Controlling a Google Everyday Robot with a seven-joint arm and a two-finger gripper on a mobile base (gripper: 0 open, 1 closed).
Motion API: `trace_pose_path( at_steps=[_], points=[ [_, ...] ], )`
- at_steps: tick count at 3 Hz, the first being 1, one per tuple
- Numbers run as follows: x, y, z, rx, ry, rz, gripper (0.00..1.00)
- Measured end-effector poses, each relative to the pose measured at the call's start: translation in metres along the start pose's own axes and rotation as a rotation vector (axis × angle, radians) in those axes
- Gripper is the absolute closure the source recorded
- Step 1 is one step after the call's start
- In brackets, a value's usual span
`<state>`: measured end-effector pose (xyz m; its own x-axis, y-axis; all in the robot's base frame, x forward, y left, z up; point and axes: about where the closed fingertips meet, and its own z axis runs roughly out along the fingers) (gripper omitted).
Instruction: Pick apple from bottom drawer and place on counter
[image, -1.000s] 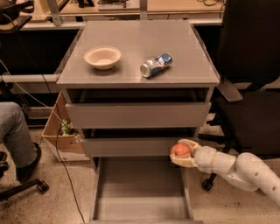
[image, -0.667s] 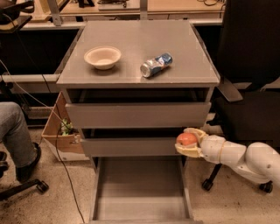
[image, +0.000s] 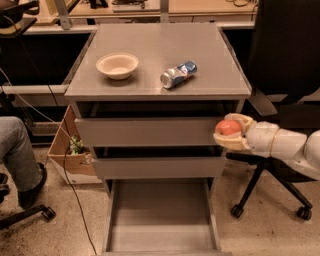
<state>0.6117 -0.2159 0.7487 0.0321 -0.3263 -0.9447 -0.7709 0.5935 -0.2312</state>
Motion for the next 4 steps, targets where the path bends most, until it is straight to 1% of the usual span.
trace_pose_path(
  at_steps=[1, 2, 3, 4],
  points=[
    [-0.035, -0.043, -0.007, 0.042, 0.0, -0.034, 1.0],
    [-0.062, -0.075, -0.018, 0.091, 0.034, -0.055, 1.0],
    [-0.101, -0.102, -0.03, 0.139, 0.056, -0.085, 1.0],
    [-0.099, -0.101, -0.027, 0.142, 0.054, -0.076, 1.0]
  ],
)
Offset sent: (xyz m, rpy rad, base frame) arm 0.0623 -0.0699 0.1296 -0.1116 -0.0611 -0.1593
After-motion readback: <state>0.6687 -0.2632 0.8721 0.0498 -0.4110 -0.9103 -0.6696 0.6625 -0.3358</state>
